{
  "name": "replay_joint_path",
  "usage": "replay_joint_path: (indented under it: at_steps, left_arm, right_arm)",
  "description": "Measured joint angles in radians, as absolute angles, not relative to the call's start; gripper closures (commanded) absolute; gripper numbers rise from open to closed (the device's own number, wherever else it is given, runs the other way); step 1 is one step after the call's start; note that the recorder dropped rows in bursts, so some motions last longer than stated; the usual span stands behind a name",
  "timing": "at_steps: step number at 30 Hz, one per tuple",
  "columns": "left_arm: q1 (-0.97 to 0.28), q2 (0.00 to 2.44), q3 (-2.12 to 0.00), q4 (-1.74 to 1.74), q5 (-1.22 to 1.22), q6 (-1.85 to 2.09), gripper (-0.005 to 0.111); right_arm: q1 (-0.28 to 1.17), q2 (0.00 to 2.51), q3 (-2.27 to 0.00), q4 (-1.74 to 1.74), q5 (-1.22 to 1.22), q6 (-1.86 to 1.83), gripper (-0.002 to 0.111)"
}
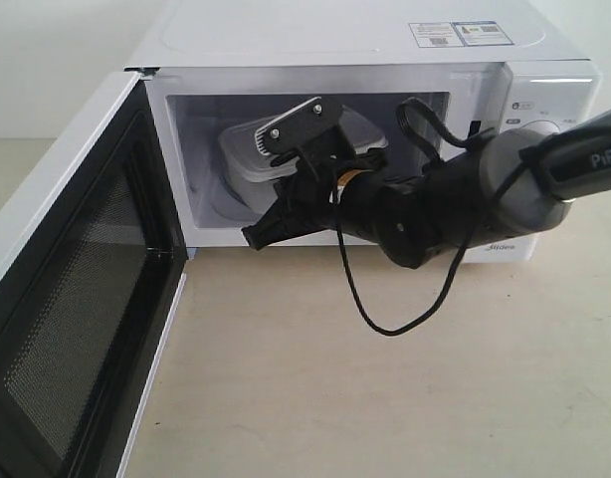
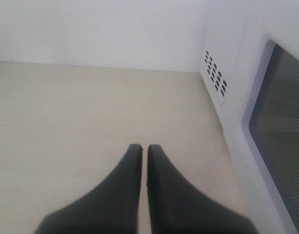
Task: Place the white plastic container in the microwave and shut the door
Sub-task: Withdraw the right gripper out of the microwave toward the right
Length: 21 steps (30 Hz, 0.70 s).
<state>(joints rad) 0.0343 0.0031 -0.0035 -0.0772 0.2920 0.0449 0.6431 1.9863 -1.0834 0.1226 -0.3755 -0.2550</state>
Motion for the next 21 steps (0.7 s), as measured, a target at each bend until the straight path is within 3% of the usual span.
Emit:
replay_joint_path:
  at_steps: [10, 21]
  left_arm:
    - [0.034, 0.003, -0.003, -0.077, 0.292, 0.045, 0.102]
    - [0.034, 0.003, -0.003, -0.077, 0.292, 0.045, 0.102]
  right_arm:
    - [0.627, 1.992, -1.086, 0.128, -0.322, -0.26, 0.108]
    - [0.774, 1.845, -1.005, 0.13, -0.155, -0.308, 0.108]
